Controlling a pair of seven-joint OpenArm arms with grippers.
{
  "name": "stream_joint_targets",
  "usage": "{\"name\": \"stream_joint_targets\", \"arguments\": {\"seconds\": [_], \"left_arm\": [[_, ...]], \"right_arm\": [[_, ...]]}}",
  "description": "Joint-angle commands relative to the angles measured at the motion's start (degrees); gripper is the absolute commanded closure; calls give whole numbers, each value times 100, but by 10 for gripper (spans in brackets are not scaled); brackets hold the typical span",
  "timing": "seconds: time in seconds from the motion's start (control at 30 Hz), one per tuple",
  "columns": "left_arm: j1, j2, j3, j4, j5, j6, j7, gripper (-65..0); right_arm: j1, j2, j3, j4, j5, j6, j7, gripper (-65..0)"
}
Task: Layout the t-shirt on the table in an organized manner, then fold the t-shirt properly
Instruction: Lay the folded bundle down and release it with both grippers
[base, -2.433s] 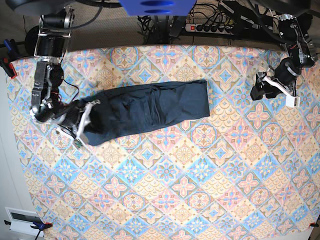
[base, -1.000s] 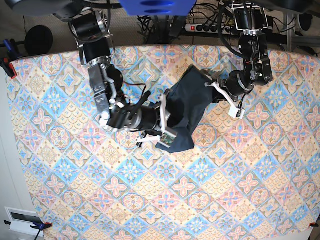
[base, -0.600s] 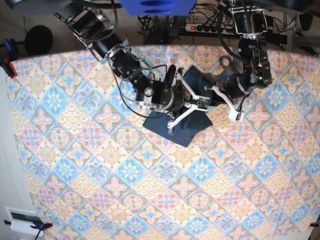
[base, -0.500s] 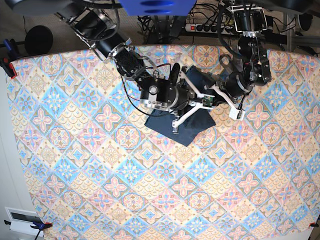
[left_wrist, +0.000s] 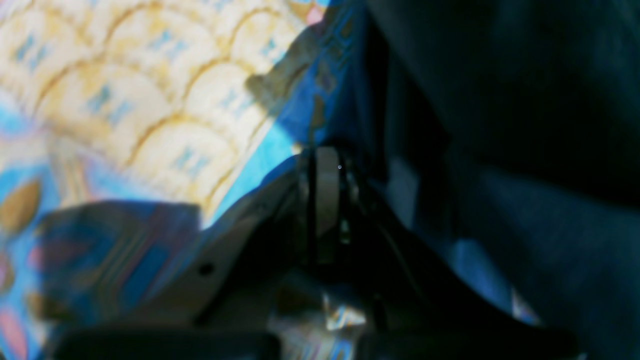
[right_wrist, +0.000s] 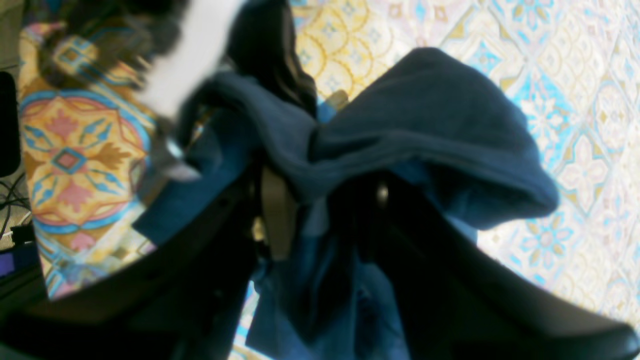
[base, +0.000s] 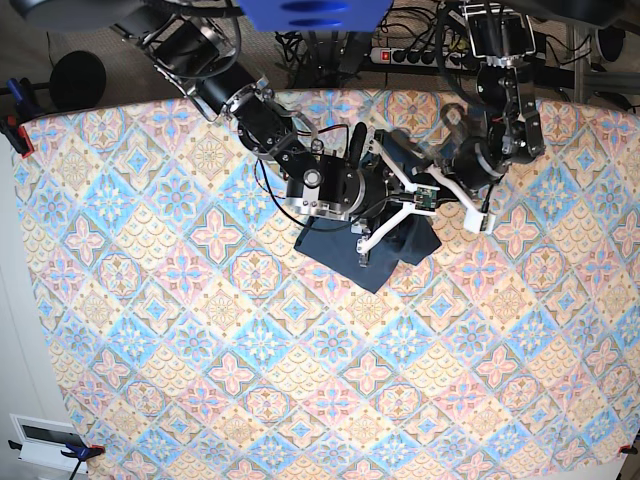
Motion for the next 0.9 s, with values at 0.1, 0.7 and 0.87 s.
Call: {"name": "stream_joint_targets", "arguments": {"seconds": [0.1,0.7,0.87], "left_arm": [[163,-253,-458,72,-472,19,-8,0],[312,-570,-440,72,-885,10,-17,0],[602,-578,-493,609,-894,-8,-25,0]], "right_arm": [[60,-52,230,574,64,-25,134,-180],[-81,-35,1302,363,108,-25,459,-89],[-81,-35,1267,-182,99,-25,459,-89]]}}
